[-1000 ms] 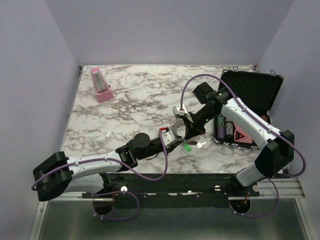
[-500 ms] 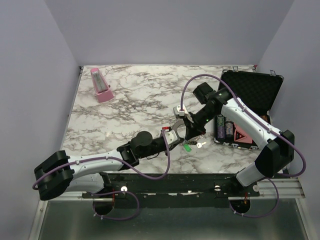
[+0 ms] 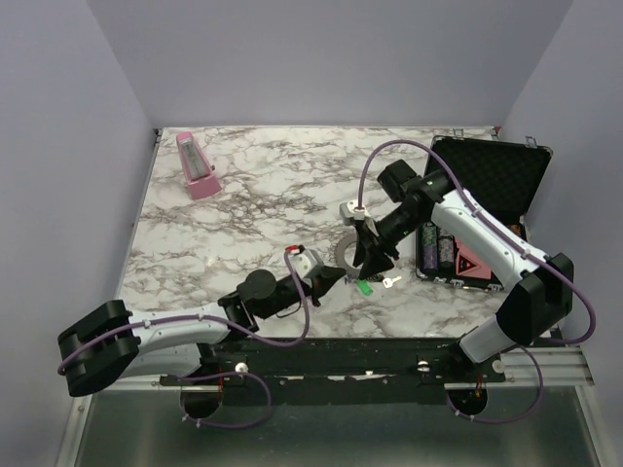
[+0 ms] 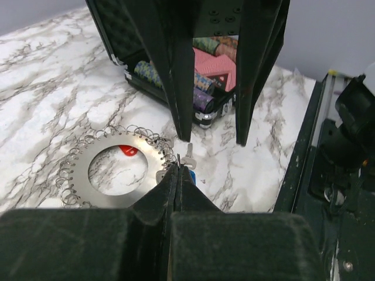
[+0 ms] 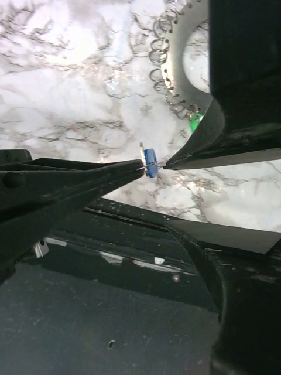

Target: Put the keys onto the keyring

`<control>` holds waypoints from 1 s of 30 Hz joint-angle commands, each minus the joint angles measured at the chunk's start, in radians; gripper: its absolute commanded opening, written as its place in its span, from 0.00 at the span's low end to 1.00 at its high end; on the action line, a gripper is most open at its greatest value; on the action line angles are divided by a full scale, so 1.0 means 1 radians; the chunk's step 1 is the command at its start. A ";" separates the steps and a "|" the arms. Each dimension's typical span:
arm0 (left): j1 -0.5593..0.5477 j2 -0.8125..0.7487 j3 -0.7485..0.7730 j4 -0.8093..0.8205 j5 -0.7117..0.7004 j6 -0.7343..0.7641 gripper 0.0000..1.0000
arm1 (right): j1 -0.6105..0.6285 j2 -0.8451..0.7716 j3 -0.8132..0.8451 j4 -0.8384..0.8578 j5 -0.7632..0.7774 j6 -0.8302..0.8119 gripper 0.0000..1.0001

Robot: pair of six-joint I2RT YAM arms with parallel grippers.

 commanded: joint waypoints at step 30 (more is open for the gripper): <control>0.002 0.086 -0.186 0.780 0.054 -0.030 0.00 | -0.083 0.093 -0.110 -0.114 -0.552 -0.427 0.34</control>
